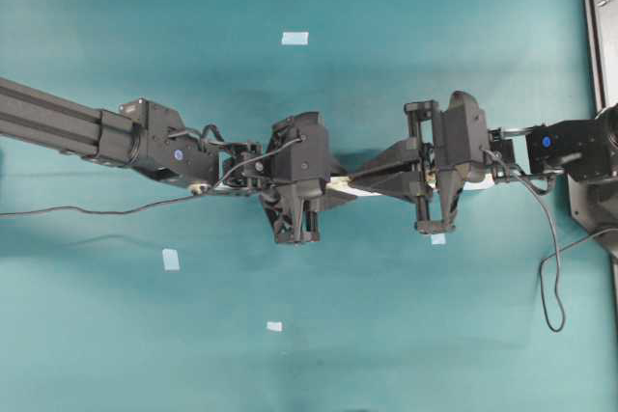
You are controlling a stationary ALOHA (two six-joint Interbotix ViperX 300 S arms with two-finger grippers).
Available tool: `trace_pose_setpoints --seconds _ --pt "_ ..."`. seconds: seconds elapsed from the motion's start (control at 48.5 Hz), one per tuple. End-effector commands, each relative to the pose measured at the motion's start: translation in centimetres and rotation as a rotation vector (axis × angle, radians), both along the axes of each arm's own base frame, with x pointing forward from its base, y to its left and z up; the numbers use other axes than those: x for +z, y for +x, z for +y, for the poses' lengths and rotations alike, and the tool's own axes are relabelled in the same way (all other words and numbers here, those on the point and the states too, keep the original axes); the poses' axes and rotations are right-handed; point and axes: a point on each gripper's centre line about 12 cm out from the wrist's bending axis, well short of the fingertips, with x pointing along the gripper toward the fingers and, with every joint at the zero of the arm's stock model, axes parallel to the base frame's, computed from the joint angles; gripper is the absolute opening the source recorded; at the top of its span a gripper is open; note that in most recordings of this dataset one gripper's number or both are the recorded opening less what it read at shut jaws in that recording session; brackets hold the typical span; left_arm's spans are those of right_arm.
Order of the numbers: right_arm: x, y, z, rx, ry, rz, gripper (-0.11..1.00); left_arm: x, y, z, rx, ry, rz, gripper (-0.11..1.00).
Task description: Move the wooden board into place and insert the rod into its hole.
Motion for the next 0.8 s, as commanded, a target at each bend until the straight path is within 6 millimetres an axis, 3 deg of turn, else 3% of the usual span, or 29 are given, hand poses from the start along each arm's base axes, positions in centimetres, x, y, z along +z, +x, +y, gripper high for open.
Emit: trace_pose_setpoints --seconds 0.0,0.289,0.784 --pt "0.0 0.3 -0.1 -0.003 -0.003 0.025 0.08 1.3 0.2 -1.1 -0.02 -0.006 -0.022 0.23" --pt "-0.1 0.5 0.4 0.009 -0.003 0.097 0.08 1.3 0.1 -1.7 -0.033 -0.006 -0.02 0.23" --pt "2.8 0.4 0.3 -0.01 -0.011 0.159 0.08 1.2 0.0 -2.0 -0.041 -0.005 -0.012 0.23"
